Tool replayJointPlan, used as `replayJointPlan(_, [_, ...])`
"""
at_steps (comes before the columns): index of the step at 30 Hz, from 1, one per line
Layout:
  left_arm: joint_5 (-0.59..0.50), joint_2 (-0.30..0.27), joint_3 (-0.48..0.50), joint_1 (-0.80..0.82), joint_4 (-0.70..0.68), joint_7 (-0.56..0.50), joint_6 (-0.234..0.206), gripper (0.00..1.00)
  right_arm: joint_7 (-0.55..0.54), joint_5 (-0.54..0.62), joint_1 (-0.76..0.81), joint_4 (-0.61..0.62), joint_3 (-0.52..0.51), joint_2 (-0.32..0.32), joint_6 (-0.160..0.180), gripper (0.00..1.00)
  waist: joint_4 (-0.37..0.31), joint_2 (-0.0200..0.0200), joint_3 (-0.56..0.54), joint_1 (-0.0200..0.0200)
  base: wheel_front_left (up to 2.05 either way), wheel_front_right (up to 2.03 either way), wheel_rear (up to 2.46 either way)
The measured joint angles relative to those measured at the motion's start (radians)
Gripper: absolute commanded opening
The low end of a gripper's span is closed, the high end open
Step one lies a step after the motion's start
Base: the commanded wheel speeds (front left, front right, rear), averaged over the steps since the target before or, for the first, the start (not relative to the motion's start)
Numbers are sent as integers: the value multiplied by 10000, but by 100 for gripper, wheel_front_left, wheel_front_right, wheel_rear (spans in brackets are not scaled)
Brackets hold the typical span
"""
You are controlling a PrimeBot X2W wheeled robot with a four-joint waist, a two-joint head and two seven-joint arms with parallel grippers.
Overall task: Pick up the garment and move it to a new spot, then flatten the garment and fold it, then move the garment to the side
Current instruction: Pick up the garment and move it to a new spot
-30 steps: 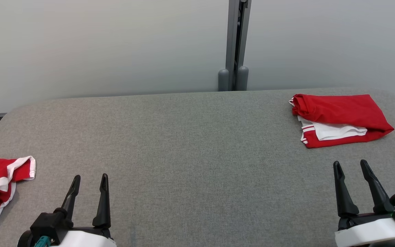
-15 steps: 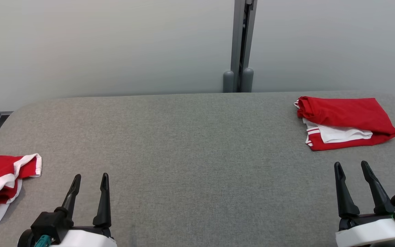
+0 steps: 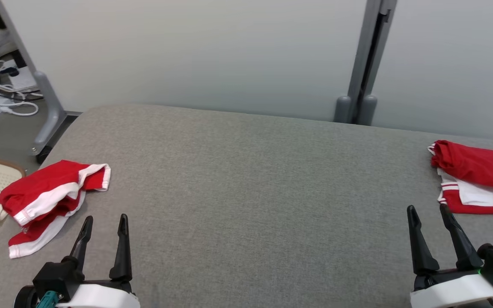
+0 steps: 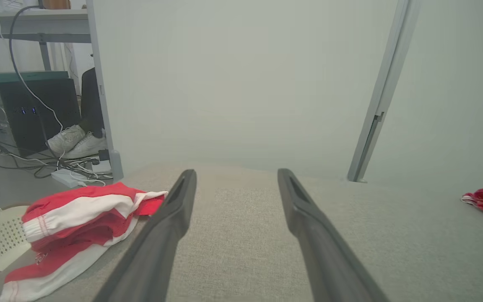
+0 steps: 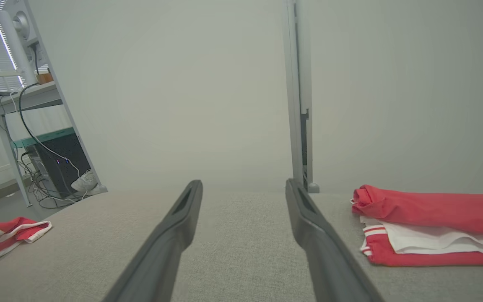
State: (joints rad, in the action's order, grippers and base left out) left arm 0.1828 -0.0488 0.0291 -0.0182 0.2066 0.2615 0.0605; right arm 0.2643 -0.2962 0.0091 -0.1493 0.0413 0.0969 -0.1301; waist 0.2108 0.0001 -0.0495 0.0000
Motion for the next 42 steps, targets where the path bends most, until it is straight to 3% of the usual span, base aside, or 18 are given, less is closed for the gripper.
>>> replayJointPlan(23, [35, -2, 207, 11, 111, 0, -27, 100, 0, -119, -155, -282, 715, -100, 0, 100, 2791, 0, 91, 0, 0, 0, 0])
replayJointPlan(37, [52, -4, 366, -20, -15, 0, -50, 100, 0, -219, -411, -500, 986, 6, 0, 100, 2868, 0, 126, 0, 0, 0, 0])
replayJointPlan(42, [-272, -422, 230, 339, 59, 0, 192, 100, 0, -221, -290, -453, 899, 0, 0, 100, 2822, 0, 126, 0, 0, 0, 0])
